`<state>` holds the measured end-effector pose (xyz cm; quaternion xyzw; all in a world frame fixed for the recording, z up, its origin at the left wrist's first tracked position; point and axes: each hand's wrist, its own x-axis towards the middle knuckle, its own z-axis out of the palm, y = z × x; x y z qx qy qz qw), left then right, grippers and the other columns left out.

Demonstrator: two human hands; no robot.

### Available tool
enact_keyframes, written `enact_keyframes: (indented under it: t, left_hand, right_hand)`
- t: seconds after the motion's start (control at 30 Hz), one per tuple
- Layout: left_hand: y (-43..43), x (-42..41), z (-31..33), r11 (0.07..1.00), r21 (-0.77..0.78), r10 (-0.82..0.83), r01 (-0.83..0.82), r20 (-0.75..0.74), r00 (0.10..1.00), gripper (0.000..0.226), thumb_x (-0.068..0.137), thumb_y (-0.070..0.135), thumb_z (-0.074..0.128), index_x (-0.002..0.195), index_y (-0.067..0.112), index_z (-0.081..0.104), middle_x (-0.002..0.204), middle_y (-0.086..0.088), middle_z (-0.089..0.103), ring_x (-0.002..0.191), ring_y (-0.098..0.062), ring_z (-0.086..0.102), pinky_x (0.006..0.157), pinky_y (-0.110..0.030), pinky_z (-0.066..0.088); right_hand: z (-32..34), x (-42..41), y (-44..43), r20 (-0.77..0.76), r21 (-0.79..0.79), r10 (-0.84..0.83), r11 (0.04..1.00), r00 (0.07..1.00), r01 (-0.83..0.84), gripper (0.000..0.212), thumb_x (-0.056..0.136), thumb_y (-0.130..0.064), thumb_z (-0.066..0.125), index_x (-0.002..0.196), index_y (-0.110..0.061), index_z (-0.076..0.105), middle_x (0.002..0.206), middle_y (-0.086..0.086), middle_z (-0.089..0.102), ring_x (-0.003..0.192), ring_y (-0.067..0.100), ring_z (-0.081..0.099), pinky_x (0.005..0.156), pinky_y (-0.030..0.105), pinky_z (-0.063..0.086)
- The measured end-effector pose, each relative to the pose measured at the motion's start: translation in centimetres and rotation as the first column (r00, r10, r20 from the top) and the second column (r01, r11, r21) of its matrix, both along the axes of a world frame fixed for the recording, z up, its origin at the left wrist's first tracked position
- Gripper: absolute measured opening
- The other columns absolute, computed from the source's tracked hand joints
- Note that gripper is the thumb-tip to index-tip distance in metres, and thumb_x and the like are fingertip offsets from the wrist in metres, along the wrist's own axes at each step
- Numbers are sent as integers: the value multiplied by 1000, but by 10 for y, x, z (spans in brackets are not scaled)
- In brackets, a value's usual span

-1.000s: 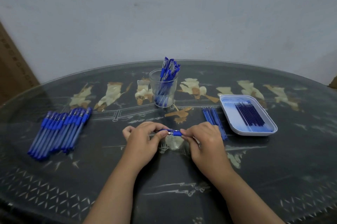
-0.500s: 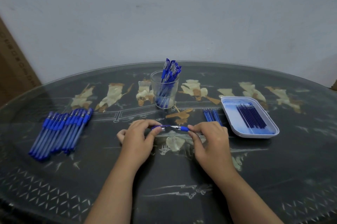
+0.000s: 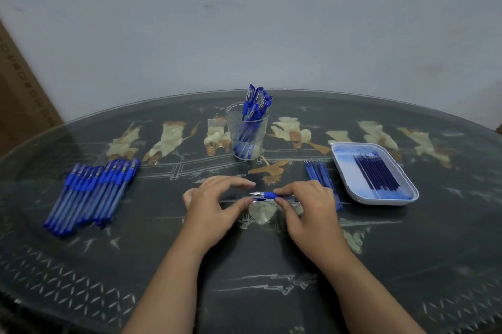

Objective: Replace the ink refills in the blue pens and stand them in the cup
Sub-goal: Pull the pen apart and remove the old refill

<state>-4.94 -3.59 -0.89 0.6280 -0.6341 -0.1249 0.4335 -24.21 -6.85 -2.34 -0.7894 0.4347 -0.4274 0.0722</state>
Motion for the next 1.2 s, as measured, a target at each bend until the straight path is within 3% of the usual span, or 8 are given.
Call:
enact_keyframes:
  t: [0.2,0.27,0.37,0.53,0.7,0.83,1.0,1.2]
  left_hand:
    - [-2,1,0,999,0,-36,36,-74,997,22,75,40,78,87,53,64,98,34,63,109,5,53,105,-52,32]
    - [-2,-1,1,999,3,-45,45,-38,998,10,76,56,65,84,53,61,99,34,60,105,7,53,104,-50,29]
    - [-3,-5,1,999,5,-51,51,-11,999,21,75,67,39,78,57,58,102,34,57,103,7,51,102,-47,26]
    - [-3,-2,-1,995,-8,-97,96,-90,991,33,72,70,55,101,55,61,108,28,62,115,3,53,108,-50,31]
    - [-7,0,-4,995,-6,-95,95,-104,990,25,78,69,47,85,53,65,104,24,61,109,-1,56,102,-54,37]
    - [-7,-1,-4,995,24,-99,101,-87,991,33,76,74,48,101,58,62,113,31,58,117,4,51,107,-50,33]
    - [-9,1,-8,992,-10,-125,124,-111,986,24,77,67,55,90,51,67,109,24,63,114,-4,57,104,-54,37]
    - [-7,-2,-4,995,34,-88,91,-59,994,33,70,77,49,97,62,61,107,31,62,115,6,52,108,-49,32]
  right_hand:
    - [1,1,1,7,-9,49,999,999,-49,6,86,-24,65,90,-28,63,88,-20,63,87,3,52,81,22,32]
    - [2,1,2,8,-24,57,998,998,-57,8,86,-22,67,89,-27,62,88,-19,63,86,4,52,80,24,34]
    - [2,1,3,21,-31,63,998,998,-62,7,86,-22,66,88,-27,61,88,-19,63,85,4,52,80,24,35]
    - [2,1,2,17,-15,43,999,999,-42,4,88,-27,63,91,-27,64,88,-19,63,86,2,52,80,21,32]
    - [1,1,2,-5,-28,35,999,999,-36,5,88,-26,65,93,-27,65,88,-20,62,86,2,51,80,18,30]
    - [1,1,1,-23,-33,25,999,999,-26,5,89,-28,63,93,-26,65,88,-19,62,86,4,52,79,20,30]
    - [1,0,3,-50,-49,23,998,998,-26,13,91,-33,55,95,-26,65,90,-19,62,86,5,52,79,23,32]
    - [1,0,3,-56,-45,6,999,998,-9,11,92,-32,56,95,-26,64,91,-19,62,87,7,53,80,28,36]
